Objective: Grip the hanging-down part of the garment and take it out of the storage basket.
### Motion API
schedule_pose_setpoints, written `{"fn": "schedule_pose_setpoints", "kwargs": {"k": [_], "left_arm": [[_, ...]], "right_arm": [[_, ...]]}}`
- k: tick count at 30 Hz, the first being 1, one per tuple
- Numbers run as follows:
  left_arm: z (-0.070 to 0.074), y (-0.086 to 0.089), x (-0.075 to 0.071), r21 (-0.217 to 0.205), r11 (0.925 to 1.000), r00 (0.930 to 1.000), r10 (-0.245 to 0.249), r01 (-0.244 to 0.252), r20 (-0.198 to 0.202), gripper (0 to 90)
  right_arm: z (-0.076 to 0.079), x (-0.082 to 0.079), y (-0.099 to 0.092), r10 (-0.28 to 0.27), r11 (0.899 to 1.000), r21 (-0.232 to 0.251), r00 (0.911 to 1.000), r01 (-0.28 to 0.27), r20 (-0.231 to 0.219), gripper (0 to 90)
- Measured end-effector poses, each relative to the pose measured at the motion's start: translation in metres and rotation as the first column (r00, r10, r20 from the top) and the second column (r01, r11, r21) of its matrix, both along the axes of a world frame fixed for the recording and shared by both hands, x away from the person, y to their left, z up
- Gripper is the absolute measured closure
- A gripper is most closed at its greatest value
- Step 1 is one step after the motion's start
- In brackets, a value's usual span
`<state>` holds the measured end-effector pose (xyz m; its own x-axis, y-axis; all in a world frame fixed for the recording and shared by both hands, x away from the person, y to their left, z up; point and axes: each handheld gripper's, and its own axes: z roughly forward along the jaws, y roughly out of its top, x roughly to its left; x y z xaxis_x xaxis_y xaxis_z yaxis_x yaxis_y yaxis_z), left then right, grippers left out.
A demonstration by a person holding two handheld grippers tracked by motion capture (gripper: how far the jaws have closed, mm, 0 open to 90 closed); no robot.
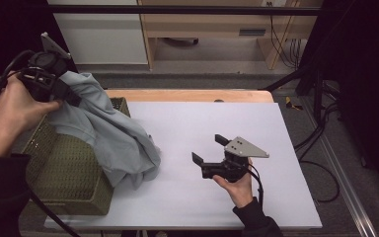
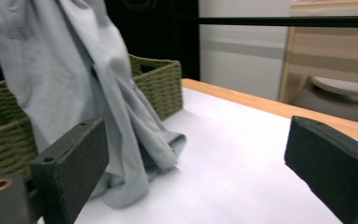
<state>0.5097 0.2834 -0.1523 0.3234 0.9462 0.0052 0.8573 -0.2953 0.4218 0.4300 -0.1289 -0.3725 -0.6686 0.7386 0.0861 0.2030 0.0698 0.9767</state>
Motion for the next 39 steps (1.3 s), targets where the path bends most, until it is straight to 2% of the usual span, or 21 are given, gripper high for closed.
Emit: {"fn": "schedule_pose_setpoints", "kwargs": {"k": [3,5,7,8,10,15,19,24,29,32,34,39], "left_arm": [[-0.001,0.001,0.0,-0.002,1.0,1.0,0.003,-0.003,0.0,82.7],[-0.001,0.002,0.0,-0.002,1.0,1.0,0.008,-0.008,-0.003,82.7],[-0.001,0.003,0.0,-0.002,1.0,1.0,0.008,-0.008,-0.002,82.7],[-0.002,0.004,0.0,-0.005,1.0,1.0,0.007,-0.007,-0.002,82.6],[-0.002,0.004,0.0,-0.005,1.0,1.0,0.008,-0.008,-0.001,82.7],[-0.003,0.005,0.0,-0.006,0.9999,0.9999,0.011,-0.011,-0.007,82.6],[-0.003,0.004,0.0,-0.004,0.9999,0.9999,0.01,-0.01,-0.009,82.6],[-0.003,0.002,0.001,-0.003,0.9999,0.9999,0.01,-0.01,-0.01,82.6],[-0.003,0.001,0.002,-0.004,0.9999,0.9999,0.009,-0.009,-0.01,82.6],[-0.003,0.0,0.002,-0.004,1.0,0.9999,0.007,-0.008,-0.009,82.5],[-0.002,0.0,0.002,-0.006,1.0,0.9999,0.006,-0.007,-0.01,82.5],[-0.002,0.002,0.003,-0.008,1.0,0.9999,0.006,-0.006,-0.012,82.4]], "right_arm": [[-0.003,-0.004,-0.008,-0.012,1.0,-0.006,0.9999,0.012,-0.002,4.9],[-0.007,-0.01,-0.02,-0.041,0.999,-0.009,0.9991,0.042,0.009,2.9],[-0.008,-0.012,-0.023,-0.057,0.998,-0.003,0.9984,0.057,0.007,2.7],[-0.01,-0.016,-0.03,-0.083,0.997,0.01,0.9965,0.083,0.012,2.1],[-0.012,-0.018,-0.034,-0.092,0.996,0.012,0.9957,0.091,0.011,2.2],[-0.025,-0.027,-0.051,-0.144,0.99,-0.004,0.9896,0.144,0.0,1.2],[-0.031,-0.03,-0.061,-0.173,0.985,0.015,0.985,0.173,-0.005,1.1],[-0.044,-0.039,-0.079,-0.227,0.973,0.041,0.974,0.226,0.004,0.5],[-0.052,-0.045,-0.088,-0.255,0.966,0.055,0.9669,0.254,0.007,0.3],[-0.054,-0.048,-0.088,-0.259,0.965,0.048,0.966,0.258,0.001,0.3],[-0.054,-0.049,-0.087,-0.249,0.968,0.044,0.9683,0.248,0.017,0.2],[-0.054,-0.053,-0.083,-0.243,0.97,0.034,0.9698,0.242,0.023,0.2]]}}
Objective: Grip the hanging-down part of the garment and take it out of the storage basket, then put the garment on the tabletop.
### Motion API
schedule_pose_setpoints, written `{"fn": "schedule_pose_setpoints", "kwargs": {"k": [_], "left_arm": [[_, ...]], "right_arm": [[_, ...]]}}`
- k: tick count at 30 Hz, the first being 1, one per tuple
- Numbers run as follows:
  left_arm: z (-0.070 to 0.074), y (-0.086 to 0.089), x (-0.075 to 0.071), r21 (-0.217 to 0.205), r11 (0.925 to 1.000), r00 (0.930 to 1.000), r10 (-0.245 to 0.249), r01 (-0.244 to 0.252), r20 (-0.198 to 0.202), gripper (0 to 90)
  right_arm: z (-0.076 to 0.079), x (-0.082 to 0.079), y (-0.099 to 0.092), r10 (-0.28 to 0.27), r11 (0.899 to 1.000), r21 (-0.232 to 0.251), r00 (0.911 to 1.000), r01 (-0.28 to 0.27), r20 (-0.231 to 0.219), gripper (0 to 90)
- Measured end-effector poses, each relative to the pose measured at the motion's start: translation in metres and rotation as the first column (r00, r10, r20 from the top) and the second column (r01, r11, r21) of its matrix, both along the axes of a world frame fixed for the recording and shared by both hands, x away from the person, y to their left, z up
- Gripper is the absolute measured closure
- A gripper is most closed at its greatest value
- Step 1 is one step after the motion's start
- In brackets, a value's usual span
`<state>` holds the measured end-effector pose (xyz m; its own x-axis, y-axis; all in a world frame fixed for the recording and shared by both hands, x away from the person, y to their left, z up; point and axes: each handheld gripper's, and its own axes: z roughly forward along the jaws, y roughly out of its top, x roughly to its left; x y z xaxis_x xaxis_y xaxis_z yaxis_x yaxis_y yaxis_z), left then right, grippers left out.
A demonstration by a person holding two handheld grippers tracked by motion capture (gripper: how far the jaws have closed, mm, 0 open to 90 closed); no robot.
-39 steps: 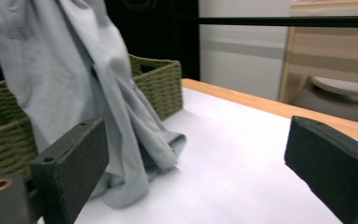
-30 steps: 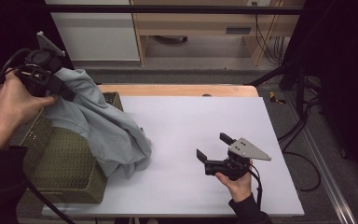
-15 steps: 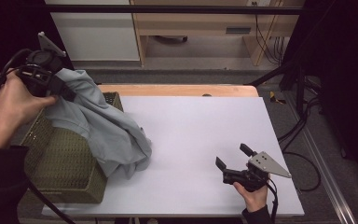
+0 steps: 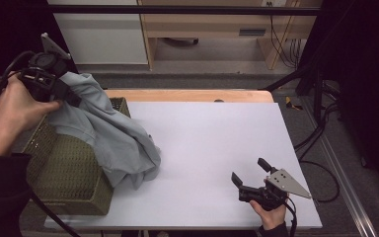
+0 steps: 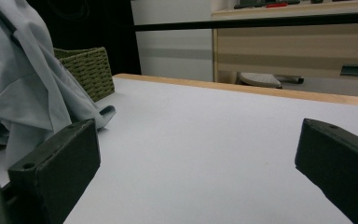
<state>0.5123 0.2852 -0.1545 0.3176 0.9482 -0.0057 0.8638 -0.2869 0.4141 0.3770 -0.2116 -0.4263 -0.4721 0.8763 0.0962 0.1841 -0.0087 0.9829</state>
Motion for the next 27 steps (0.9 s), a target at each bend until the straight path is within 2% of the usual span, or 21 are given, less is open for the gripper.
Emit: {"fn": "schedule_pose_setpoints", "kwargs": {"k": [10,12,23,26,27], "left_arm": [[0.0,-0.004,0.0,-0.004,0.9999,1.0,-0.01,0.01,0.002,82.5],[0.0,-0.006,0.0,-0.006,0.9999,0.9999,-0.014,0.014,0.001,82.5],[0.005,-0.022,-0.004,-0.019,0.9981,0.9981,-0.058,0.058,0.019,82.9],[0.007,-0.03,-0.007,-0.024,0.9962,0.996,-0.083,0.084,0.033,83.1],[0.009,-0.037,-0.01,-0.017,0.9935,0.9928,-0.112,0.113,0.044,83.3]], "right_arm": [[-0.002,0.001,-0.003,0.004,1.0,-0.005,1.0,-0.004,-0.006,0.3],[-0.002,0.0,-0.004,0.004,1.0,0.007,0.9998,-0.004,-0.018,0.3],[-0.003,0.0,-0.005,0.004,1.0,0.019,0.9996,-0.004,-0.028,0.3],[-0.003,0.0,-0.006,0.005,1.0,0.011,0.9996,-0.005,-0.026,0.3],[-0.003,-0.001,-0.005,0.012,1.0,0.011,0.9995,-0.012,-0.03,0.3]]}}
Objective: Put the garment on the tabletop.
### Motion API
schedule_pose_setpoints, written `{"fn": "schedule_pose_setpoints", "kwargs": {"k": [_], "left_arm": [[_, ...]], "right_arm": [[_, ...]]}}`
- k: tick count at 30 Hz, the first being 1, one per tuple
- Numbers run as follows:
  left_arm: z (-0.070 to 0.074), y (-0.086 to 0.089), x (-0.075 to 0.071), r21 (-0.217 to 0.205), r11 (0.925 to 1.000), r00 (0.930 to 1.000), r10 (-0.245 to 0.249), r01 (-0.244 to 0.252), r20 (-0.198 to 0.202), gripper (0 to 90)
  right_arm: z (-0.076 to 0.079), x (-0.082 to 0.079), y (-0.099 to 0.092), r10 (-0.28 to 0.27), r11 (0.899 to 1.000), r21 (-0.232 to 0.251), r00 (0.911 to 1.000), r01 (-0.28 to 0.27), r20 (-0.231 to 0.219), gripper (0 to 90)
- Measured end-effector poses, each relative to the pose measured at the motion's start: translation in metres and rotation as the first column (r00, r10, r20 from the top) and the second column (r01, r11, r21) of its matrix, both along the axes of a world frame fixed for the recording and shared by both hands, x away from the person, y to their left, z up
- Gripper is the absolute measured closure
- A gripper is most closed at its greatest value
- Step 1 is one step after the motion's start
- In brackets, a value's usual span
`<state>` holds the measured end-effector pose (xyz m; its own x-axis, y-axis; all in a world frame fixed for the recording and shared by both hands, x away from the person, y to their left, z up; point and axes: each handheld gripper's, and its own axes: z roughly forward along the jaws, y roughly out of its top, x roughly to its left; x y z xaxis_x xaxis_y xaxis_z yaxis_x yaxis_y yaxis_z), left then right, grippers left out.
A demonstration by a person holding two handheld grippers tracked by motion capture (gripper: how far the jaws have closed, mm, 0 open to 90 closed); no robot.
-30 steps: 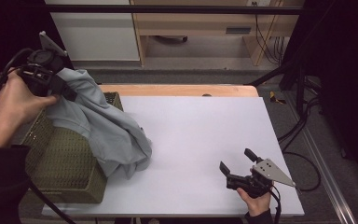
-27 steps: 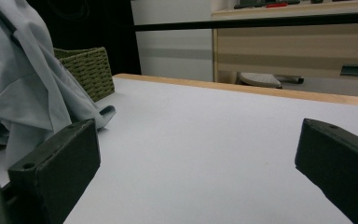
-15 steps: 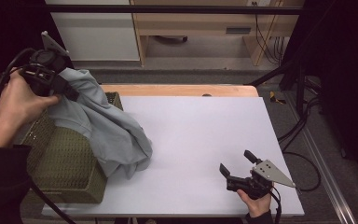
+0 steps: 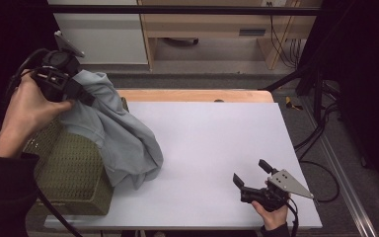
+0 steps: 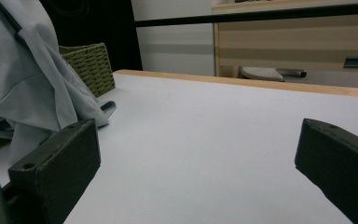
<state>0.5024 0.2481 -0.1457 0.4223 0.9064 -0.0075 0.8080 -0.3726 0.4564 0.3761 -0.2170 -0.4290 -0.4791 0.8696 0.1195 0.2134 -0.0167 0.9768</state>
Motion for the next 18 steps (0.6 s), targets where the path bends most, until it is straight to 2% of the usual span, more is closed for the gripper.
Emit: {"fn": "schedule_pose_setpoints", "kwargs": {"k": [2,4,6,8,13,15,16,18], "left_arm": [[0.001,-0.004,-0.001,0.001,0.9999,0.9999,-0.012,0.012,0.004,83.6],[0.004,-0.019,-0.006,0.003,0.9991,0.9989,-0.043,0.043,0.02,83.8],[0.005,-0.023,-0.007,0.001,0.9988,0.9986,-0.048,0.048,0.024,83.9],[0.007,-0.033,-0.01,0.011,0.997,0.9966,-0.077,0.077,0.028,83.9],[0.013,-0.062,-0.016,0.017,0.9889,0.988,-0.148,0.147,0.045,84.0],[0.015,-0.07,-0.019,0.024,0.9844,0.983,-0.175,0.174,0.054,84.1],[0.016,-0.079,-0.021,0.026,0.9795,0.9778,-0.201,0.2,0.06,84.1],[0.017,-0.083,-0.023,0.025,0.978,0.9759,-0.208,0.207,0.066,84.1]], "right_arm": [[-0.001,0.001,0.001,-0.001,1.0,-0.002,1.0,0.001,0.0,0.3],[-0.002,0.001,0.001,0.003,1.0,-0.005,1.0,-0.003,0.0,0.3],[-0.002,0.0,0.002,0.003,1.0,-0.008,0.9999,-0.003,-0.011,0.3],[-0.002,0.001,0.002,0.006,1.0,-0.007,0.9999,-0.006,-0.009,0.3],[-0.001,-0.001,0.001,0.014,1.0,-0.007,0.9999,-0.014,-0.002,0.3],[0.0,-0.001,0.0,0.012,1.0,-0.004,0.9999,-0.012,0.008,0.3],[0.001,-0.001,-0.001,0.01,1.0,-0.002,0.9999,-0.01,0.004,0.3],[0.001,-0.002,-0.001,0.007,1.0,0.001,1.0,-0.007,-0.001,0.3]]}}
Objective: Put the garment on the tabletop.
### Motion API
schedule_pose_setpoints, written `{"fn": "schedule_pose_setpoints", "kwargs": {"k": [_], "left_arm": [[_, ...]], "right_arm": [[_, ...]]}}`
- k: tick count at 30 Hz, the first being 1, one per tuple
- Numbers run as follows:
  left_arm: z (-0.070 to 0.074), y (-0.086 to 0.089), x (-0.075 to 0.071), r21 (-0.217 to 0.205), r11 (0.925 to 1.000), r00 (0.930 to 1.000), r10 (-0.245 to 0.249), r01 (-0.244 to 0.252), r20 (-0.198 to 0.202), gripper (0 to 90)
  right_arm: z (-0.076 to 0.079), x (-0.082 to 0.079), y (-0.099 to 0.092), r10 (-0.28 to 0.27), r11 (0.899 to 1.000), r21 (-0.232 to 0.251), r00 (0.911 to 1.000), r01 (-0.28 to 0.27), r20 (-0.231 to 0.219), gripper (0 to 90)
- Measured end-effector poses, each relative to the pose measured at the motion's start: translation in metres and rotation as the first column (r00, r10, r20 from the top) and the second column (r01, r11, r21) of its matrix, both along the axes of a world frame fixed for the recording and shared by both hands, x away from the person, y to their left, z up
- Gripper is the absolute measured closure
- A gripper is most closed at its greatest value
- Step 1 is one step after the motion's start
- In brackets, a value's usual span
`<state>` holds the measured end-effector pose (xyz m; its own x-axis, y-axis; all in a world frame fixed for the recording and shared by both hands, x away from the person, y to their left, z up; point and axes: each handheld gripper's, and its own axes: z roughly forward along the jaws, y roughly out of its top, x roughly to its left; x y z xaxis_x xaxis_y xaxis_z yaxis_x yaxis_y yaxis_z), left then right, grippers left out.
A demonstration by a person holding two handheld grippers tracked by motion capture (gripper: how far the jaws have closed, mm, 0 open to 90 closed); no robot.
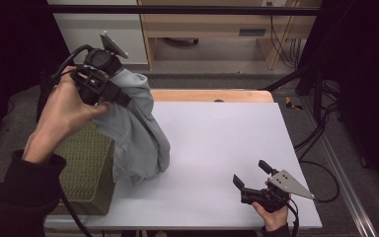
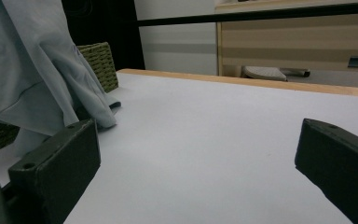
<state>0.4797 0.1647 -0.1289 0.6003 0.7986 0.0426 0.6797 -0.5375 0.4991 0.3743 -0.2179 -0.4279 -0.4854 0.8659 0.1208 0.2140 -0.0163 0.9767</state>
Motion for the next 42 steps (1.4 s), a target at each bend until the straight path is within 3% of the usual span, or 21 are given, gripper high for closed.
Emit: {"fn": "schedule_pose_setpoints", "kwargs": {"k": [2,13,18,24,28,29,30,31,32,40,42], "left_arm": [[0.002,-0.008,-0.002,-0.004,0.9998,0.9996,-0.021,0.022,0.018,84.2],[0.004,-0.054,-0.01,-0.041,0.992,0.9923,-0.118,0.12,0.036,84.2],[-0.003,-0.064,-0.007,-0.031,0.9884,0.9889,-0.148,0.148,0.015,84.2],[-0.031,-0.082,0.001,-0.017,0.9849,0.9846,-0.172,0.172,-0.027,84.2],[-0.042,-0.086,0.005,-0.004,0.9811,0.9798,-0.194,0.194,-0.05,84.2],[-0.048,-0.089,0.006,-0.009,0.9806,0.9794,-0.196,0.196,-0.049,84.2],[-0.056,-0.091,0.009,-0.001,0.9775,0.9751,-0.211,0.211,-0.069,84.2],[-0.056,-0.091,0.009,-0.001,0.9775,0.9751,-0.211,0.211,-0.069,84.1],[-0.061,-0.093,0.01,-0.004,0.9774,0.9743,-0.211,0.211,-0.079,84.1],[-0.107,-0.104,0.023,-0.022,0.9732,0.9653,-0.23,0.229,-0.124,84.1],[-0.119,-0.105,0.027,-0.022,0.9709,0.9598,-0.239,0.238,-0.147,84.0]], "right_arm": [[0.0,0.0,-0.001,0.001,1.0,-0.001,1.0,-0.001,0.006,0.3],[0.003,-0.001,-0.001,0.009,1.0,0.005,0.9999,-0.009,0.01,0.3],[0.003,-0.001,-0.001,0.007,1.0,0.01,0.9999,-0.007,0.011,0.3],[0.003,-0.002,-0.002,0.01,1.0,0.009,0.9999,-0.01,0.011,0.3],[0.002,-0.001,-0.003,0.014,1.0,-0.008,0.9996,-0.013,0.025,0.3],[0.004,-0.003,-0.002,0.015,1.0,0.022,0.9999,-0.015,-0.004,0.3],[0.004,-0.003,-0.002,0.014,1.0,0.022,0.9999,-0.014,-0.004,0.4],[0.004,-0.003,-0.002,0.014,1.0,0.022,0.9999,-0.014,-0.004,0.4],[0.003,-0.002,-0.003,0.012,1.0,0.009,0.9999,-0.012,0.012,0.4],[0.002,-0.003,-0.003,0.011,1.0,0.006,0.9999,-0.011,0.009,0.4],[0.003,-0.003,-0.003,0.013,1.0,0.011,0.9999,-0.013,0.005,0.4]]}}
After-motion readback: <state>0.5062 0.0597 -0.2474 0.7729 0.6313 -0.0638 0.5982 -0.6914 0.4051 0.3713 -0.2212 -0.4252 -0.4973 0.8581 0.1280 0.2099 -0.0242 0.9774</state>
